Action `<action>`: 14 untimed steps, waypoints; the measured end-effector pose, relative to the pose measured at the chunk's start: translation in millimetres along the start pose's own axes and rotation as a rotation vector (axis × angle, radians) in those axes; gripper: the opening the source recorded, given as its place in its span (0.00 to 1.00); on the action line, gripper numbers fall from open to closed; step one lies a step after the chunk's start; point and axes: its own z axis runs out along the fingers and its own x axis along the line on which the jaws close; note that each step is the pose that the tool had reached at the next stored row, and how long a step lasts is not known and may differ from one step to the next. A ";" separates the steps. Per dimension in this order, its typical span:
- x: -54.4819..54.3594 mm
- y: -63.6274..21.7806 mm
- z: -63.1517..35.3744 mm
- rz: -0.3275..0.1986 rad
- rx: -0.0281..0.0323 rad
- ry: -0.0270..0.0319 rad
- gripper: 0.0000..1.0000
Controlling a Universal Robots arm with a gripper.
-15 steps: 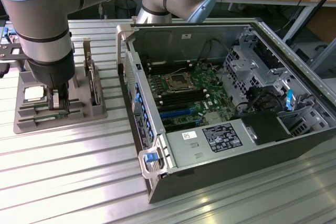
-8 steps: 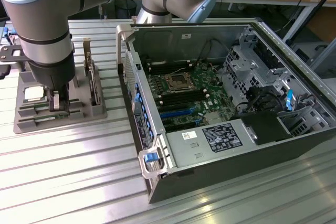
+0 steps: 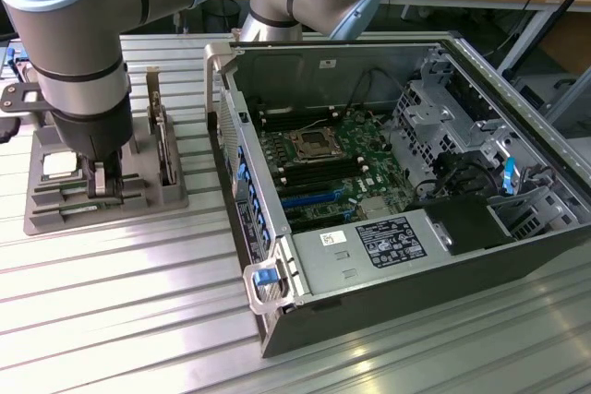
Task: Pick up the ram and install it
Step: 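Pick up the ram and move it above insertion slot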
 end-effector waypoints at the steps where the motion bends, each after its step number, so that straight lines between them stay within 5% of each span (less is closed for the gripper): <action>1: 0.0 0.0 0.3 0.000 0.0000 0.0000 0.30; 14: 0.4 -0.2 5.9 0.000 0.0000 0.0001 0.30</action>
